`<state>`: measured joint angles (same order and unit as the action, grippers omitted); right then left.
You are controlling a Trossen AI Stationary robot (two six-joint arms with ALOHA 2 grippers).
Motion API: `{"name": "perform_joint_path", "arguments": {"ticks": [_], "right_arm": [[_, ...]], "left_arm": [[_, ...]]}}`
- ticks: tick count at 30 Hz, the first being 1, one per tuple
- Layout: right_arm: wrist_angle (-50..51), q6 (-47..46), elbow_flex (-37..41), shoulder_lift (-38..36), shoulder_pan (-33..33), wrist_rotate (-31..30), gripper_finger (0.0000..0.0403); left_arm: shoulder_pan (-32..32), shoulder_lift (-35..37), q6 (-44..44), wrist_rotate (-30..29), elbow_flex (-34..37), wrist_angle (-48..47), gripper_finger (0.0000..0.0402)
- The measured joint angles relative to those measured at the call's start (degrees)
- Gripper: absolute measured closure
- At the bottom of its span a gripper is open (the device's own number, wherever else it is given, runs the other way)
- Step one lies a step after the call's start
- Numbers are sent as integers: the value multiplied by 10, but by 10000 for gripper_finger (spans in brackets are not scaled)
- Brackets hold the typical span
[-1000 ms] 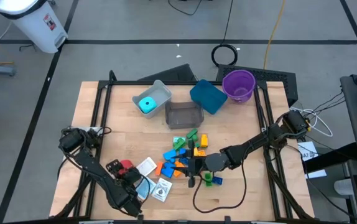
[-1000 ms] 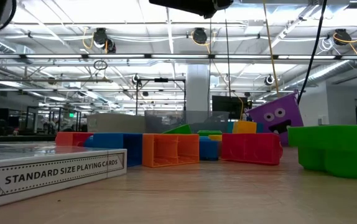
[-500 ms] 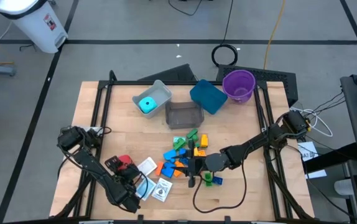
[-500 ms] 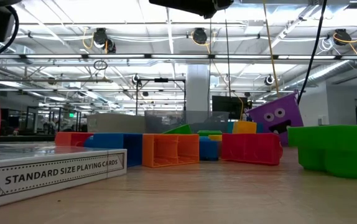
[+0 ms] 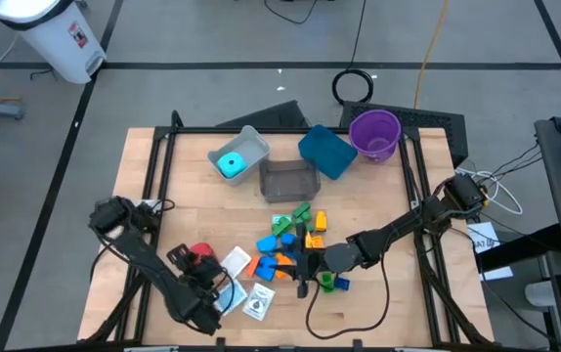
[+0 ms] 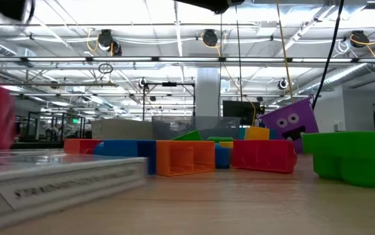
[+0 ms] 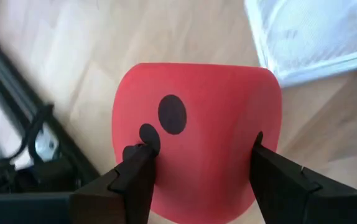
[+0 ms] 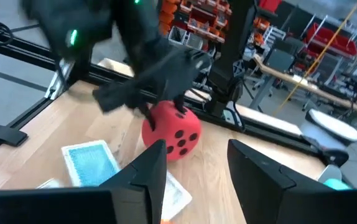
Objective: Pick & Place Toys
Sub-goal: Put the red die into the gray bin
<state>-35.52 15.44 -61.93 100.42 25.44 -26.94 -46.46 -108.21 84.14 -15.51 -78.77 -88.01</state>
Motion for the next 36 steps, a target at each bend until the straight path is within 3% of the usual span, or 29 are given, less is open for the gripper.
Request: {"name": "perform_joint_path", "arguments": {"ticks": [4,12,17,24,30,36], "right_arm": [[-20,25,0,0,12,0,262],[-87,67,0,0,41,-4,261],[-112,80,0,-24,66,-75,261],[-99,78,0,-84,103,-177,261],[-9,78,0,-126,117,-251,261],[76,94,0,-151,126,-427,261]], "left_arm": [[0,57,21,-67,-28,-8,180],[14,195,16,-265,-49,-18,180],[68,263,-59,-351,-49,-16,180],[224,299,-238,-373,-49,2,189],[380,286,-440,-371,-50,114,189],[518,239,-589,-317,-50,249,189]]}}
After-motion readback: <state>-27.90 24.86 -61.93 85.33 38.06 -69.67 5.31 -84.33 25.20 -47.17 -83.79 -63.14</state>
